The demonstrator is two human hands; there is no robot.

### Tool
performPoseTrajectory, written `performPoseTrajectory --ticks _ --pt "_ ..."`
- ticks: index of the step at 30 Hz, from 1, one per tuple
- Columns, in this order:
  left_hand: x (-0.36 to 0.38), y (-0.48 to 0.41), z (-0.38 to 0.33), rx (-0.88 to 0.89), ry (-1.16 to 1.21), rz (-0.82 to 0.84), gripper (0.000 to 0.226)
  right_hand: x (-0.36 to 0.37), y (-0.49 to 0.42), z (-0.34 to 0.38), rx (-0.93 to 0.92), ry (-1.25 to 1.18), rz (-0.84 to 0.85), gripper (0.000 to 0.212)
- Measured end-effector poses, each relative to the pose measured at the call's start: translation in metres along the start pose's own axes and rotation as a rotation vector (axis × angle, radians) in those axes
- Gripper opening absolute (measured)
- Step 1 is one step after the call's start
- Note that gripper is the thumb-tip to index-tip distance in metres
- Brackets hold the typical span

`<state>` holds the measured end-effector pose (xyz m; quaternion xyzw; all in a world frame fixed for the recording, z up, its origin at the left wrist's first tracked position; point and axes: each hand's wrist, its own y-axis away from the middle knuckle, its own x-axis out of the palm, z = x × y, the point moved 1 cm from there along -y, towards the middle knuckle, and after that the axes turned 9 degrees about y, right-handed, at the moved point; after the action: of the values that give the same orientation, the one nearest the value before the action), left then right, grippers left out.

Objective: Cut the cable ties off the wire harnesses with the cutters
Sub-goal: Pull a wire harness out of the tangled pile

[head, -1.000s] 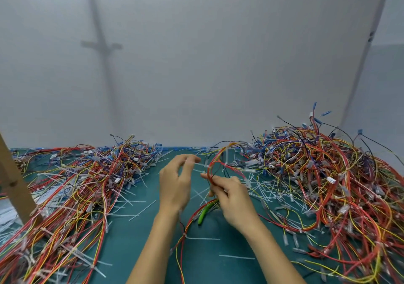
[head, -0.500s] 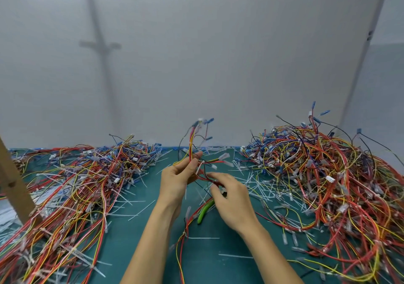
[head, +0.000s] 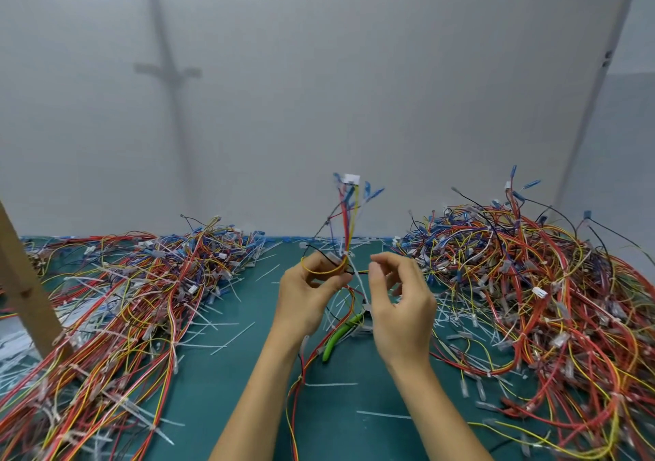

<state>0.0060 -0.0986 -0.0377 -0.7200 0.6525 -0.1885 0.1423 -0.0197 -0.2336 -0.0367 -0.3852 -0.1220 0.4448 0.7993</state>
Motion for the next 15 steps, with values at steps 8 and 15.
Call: performPoseTrajectory --ticks 8,15 --pt "0.0053 0.0058 0.0023 0.007 -0.07 -0.006 0.033 0.0025 -0.0031 -0.0061 0.116 -0.173 0.19 0.028" --pt "0.0058 0.0088 -0.0014 0.091 -0.123 0.033 0.028 0.0061 -0.0015 -0.0073 0.172 -0.258 0.166 0.022"
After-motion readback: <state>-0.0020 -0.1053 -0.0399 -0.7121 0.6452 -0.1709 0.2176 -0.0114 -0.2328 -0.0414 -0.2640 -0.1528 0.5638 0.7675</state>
